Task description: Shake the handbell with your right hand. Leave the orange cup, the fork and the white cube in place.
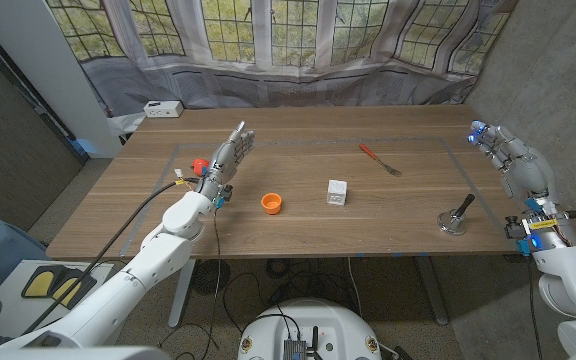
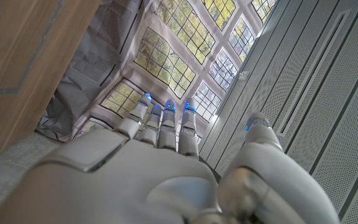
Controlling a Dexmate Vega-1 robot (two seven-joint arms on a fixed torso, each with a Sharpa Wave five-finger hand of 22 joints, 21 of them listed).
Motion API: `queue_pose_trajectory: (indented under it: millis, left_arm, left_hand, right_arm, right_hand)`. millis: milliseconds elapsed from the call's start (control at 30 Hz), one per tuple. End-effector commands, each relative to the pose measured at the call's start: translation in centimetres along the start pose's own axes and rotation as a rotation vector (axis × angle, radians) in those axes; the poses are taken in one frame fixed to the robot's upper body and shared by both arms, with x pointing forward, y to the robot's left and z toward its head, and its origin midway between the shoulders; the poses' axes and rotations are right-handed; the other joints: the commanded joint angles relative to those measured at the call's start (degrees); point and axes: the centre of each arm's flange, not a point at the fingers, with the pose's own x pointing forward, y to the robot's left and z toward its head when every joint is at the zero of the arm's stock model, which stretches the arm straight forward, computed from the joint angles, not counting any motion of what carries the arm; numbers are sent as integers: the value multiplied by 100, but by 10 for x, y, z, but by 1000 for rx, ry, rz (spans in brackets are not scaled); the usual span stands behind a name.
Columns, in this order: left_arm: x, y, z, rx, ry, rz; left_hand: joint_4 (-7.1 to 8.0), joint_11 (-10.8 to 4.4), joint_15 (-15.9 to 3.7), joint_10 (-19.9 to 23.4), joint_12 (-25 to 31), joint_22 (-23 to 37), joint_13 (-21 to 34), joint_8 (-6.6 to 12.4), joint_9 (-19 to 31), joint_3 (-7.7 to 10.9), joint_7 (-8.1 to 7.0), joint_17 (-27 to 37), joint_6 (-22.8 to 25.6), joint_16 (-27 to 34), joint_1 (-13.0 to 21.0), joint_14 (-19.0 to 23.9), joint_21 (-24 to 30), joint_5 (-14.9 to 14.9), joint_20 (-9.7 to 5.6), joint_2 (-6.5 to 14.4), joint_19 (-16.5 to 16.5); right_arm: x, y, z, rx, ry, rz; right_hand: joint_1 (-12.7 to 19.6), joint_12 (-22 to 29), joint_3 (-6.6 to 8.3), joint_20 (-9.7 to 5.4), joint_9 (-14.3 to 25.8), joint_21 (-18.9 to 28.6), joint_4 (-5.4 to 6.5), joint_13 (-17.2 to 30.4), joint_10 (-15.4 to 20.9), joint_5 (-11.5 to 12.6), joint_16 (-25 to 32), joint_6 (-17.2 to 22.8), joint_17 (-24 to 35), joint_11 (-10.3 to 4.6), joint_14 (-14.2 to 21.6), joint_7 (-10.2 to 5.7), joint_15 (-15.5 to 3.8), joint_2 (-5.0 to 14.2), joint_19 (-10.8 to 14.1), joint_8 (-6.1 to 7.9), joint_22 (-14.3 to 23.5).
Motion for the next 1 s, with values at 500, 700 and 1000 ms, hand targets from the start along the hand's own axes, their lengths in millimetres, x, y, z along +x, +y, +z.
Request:
queue_pose_trajectory:
  millis: [500, 700, 1000]
  left_arm:
    - [8, -4, 0, 12, 0, 15]
    - [7, -5, 1, 14, -5, 28]
    - [4, -7, 1, 15, -5, 36]
  left_hand:
    - [-36, 7, -29, 56, -20, 29, 21, -24, 29, 8, 58, 5, 68, 4, 53, 61, -5, -12, 57, 14, 29]
    - [-40, -19, -26, 72, -19, 29, 21, -25, 29, 8, 56, 5, 81, 2, 54, 63, -5, -13, 59, 15, 38]
    - [-46, -19, -37, 80, -23, 30, 22, -23, 30, 8, 46, 5, 109, 0, 55, 71, -4, -14, 76, 18, 53]
  right_arm:
    - [-16, -42, -6, -204, 105, -79]
    - [-19, -47, -4, -298, 146, -84]
    - [-24, -56, -3, -369, 198, -64]
  right_hand:
    - [718, -157, 241, 5, 25, 109, -197, -15, -605, 55, -115, -741, -57, -117, -218, -109, -28, 41, 356, -124, -6]
    - [862, -141, 293, 26, 25, 117, -206, -18, -638, 58, -67, -820, -62, -125, -113, -118, -28, 39, 410, -135, -6]
    - [1129, -128, 359, 71, 28, 120, -208, -18, -721, 43, 21, -1091, -60, -118, 119, -84, -76, -40, 498, -168, -4]
